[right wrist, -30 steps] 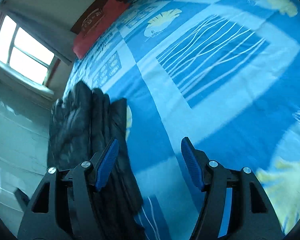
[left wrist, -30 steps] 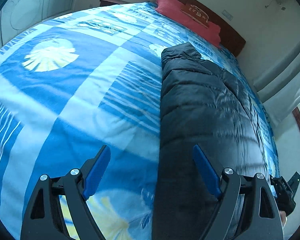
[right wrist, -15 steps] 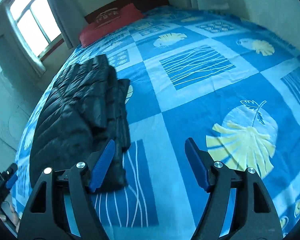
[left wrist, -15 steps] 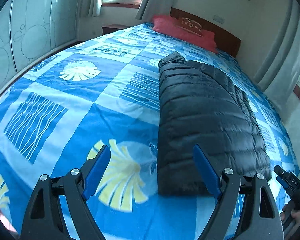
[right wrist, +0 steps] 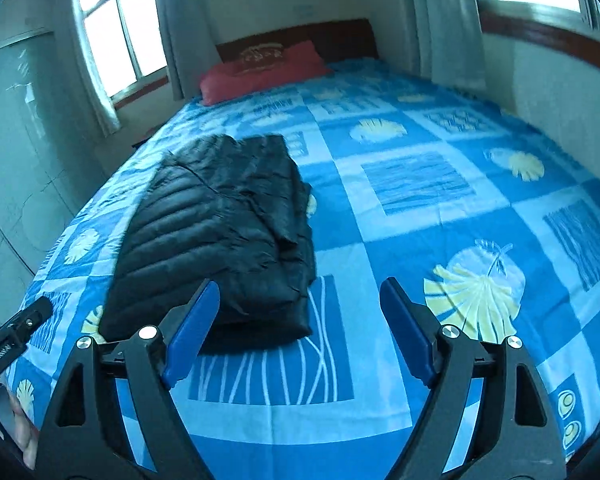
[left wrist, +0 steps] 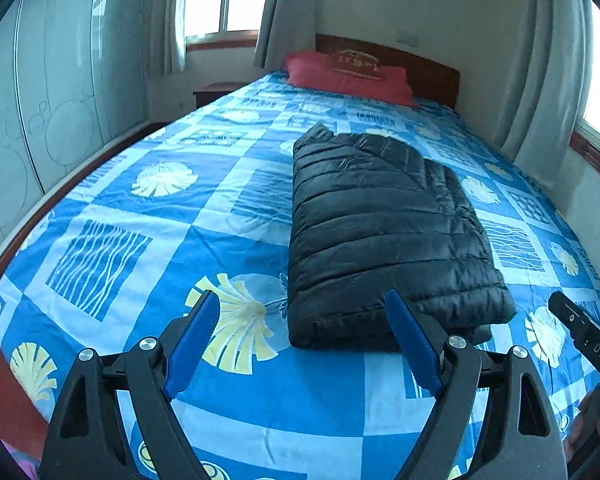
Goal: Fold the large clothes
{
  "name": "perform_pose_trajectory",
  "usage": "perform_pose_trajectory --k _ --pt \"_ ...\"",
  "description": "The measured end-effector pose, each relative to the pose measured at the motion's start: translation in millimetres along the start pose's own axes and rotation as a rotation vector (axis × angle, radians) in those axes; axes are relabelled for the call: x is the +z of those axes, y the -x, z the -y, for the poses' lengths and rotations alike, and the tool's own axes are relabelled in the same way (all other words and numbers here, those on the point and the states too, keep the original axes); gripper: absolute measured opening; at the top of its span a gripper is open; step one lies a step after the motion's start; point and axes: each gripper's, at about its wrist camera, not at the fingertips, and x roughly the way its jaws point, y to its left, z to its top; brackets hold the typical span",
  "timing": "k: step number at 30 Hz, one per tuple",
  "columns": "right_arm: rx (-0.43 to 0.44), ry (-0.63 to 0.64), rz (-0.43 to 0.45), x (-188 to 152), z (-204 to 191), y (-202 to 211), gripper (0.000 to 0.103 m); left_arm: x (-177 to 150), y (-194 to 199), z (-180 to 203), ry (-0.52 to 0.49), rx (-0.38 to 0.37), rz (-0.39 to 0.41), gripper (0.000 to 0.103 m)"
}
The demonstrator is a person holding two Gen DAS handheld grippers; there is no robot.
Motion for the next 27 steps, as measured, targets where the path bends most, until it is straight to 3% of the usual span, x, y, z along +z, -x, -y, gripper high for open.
perform_pose_trajectory --k 11,27 --pt "0.046 0.080 0.057 1 -34 32 0.084 -1 20 9 -0.012 0.003 0.049 0.084" --pt "0.062 0.095 0.058 -2 -43 33 0.084 -4 29 12 -0.020 -0.023 0.057 0.084"
